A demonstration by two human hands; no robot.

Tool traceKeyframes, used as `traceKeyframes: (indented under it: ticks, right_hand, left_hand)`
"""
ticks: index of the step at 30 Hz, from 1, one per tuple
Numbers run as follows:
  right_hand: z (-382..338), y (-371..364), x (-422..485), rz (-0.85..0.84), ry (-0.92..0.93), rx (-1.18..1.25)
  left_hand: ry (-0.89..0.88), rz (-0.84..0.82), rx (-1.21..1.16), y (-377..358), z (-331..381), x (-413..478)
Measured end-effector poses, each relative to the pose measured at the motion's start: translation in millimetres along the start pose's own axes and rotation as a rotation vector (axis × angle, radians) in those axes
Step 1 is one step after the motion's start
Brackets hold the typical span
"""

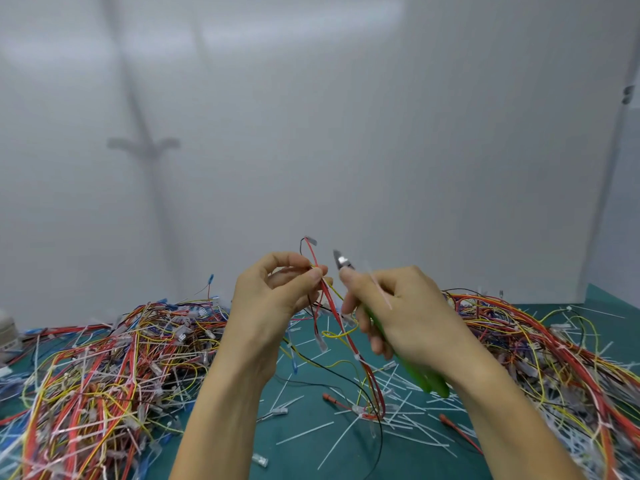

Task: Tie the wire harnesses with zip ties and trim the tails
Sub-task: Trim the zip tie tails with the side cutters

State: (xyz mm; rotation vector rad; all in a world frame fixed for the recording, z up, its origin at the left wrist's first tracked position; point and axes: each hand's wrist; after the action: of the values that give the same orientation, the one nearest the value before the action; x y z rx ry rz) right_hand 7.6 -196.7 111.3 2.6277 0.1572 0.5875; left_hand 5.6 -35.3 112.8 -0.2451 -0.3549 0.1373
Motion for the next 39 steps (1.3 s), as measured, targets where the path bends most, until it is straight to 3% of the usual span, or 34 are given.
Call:
traceKeyframes:
  ticks: [3, 6, 11, 14, 22, 28, 34, 39]
  right_hand:
    - [1.8, 1.2, 2.5, 0.026, -0.070, 0.220]
    - [4.4, 6.7, 1.6, 0.013, -0.037, 0.105]
    - [5.0, 12.7, -1.4, -0.145, -0.036, -0.097]
    - [5.2, 9.3, 0.1, -0.079, -0.027, -0.188]
    - [3.2, 8.7, -0.5, -0.199, -0.022, 0.042]
    - [-0.3, 10.7, -1.6, -0.091, 0.017, 0.311]
    - [1.8, 6.1, 0.4, 0.055, 0.021, 0.416]
    - [6.2, -6.6, 2.9, 0.075, 0.022, 0.467]
  left_hand:
    - [0.043, 0.020, -0.056, 1.5, 1.3, 1.0]
    - [0.046, 0.038, -0.067, 3.6, 2.0, 1.2]
    - [0.018, 0.070, -0.104, 6.6, 0.6, 3.0]
    - [0.013, 0.096, -0.162, 9.6, -0.6, 4.9]
    - [0.019, 0.164, -0.326, 7.9, -3.8, 8.2]
    - [0.091, 0.087, -0.111, 14.5, -2.7, 8.6]
    - [0.146, -0.027, 0.283, 11.9, 0.3, 2.6]
    - [0.153, -0.182, 0.279, 2.9, 0.4, -1.8]
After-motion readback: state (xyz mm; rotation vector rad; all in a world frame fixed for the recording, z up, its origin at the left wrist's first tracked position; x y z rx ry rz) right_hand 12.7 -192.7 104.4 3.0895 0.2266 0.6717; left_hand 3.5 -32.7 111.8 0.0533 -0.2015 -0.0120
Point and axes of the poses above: each hand's wrist, its own x-axis towards the middle knuckle, its own y-axis out of the back of the hand, z = x × y, and after that the axes turned 1 degree about -x, right-handed
